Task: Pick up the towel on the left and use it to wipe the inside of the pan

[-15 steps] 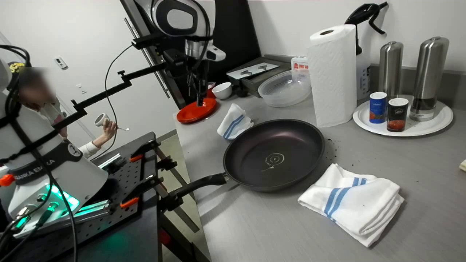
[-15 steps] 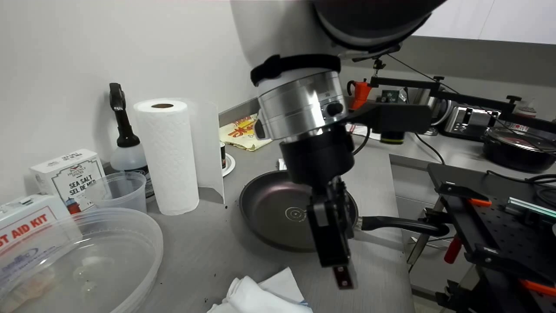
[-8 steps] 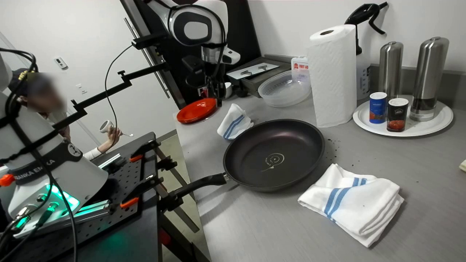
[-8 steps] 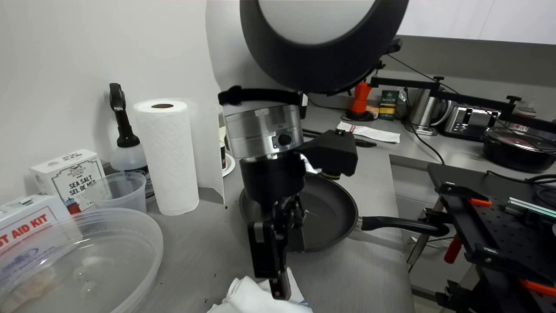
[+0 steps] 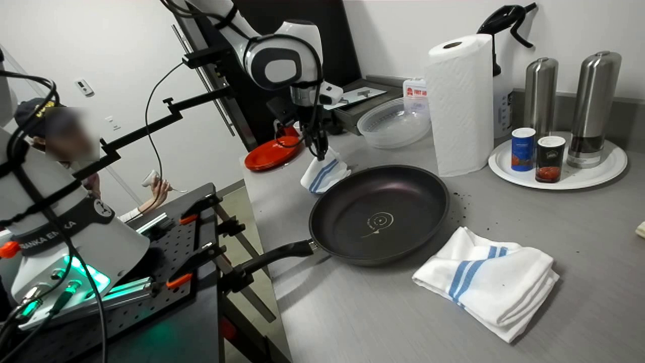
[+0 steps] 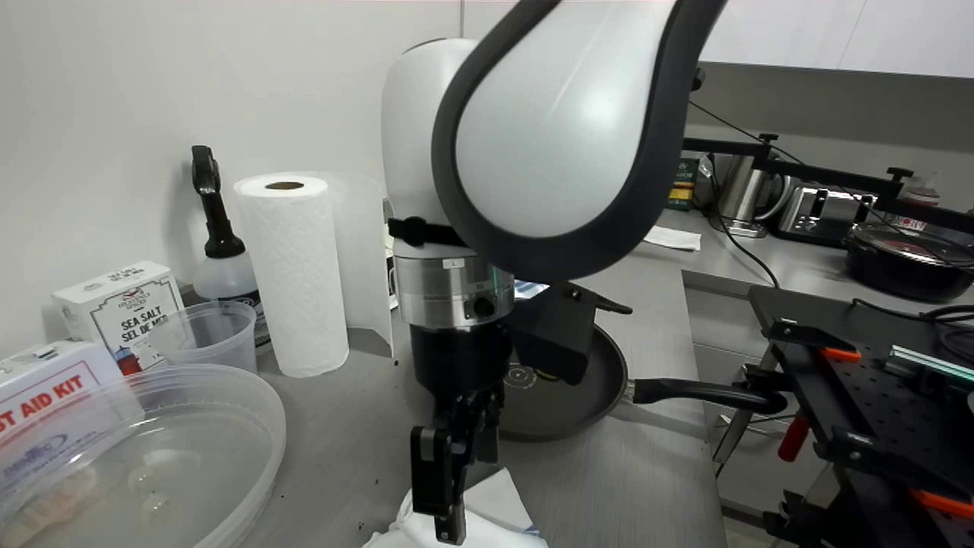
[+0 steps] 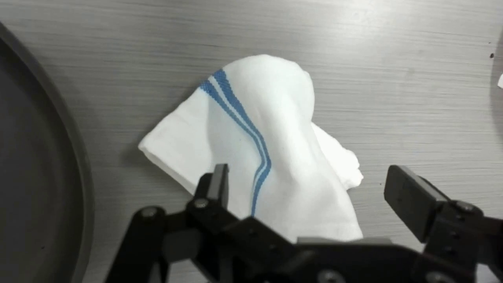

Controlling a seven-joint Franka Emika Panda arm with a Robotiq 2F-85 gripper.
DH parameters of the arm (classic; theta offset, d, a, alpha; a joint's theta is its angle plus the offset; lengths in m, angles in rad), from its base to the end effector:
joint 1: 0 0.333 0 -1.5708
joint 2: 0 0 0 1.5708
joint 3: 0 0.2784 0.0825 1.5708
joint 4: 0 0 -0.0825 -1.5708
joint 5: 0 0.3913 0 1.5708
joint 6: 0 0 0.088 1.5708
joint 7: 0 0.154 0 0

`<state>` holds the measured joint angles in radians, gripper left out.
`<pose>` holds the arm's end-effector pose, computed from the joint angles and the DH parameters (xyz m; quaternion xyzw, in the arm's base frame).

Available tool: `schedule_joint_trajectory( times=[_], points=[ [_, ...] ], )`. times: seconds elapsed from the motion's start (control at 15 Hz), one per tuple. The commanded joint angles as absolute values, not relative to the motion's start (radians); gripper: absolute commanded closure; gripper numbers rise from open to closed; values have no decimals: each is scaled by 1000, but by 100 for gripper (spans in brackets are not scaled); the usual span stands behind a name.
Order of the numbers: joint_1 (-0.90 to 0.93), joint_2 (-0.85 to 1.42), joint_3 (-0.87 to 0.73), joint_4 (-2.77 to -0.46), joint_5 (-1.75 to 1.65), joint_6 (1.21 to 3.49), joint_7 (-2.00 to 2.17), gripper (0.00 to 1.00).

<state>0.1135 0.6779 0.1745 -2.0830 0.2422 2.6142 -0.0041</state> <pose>0.5025 0.1656 0.0062 -0.9912 -0.0213 0.0875 0.0973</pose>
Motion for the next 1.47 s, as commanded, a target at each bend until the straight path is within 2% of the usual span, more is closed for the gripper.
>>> schedule_joint_trajectory(
  times=[0.0,1.4],
  points=[
    [114,716,185,-2081,219,2693,-15,0],
    [216,838,160,-2114,149,2964,48,0]
  ],
)
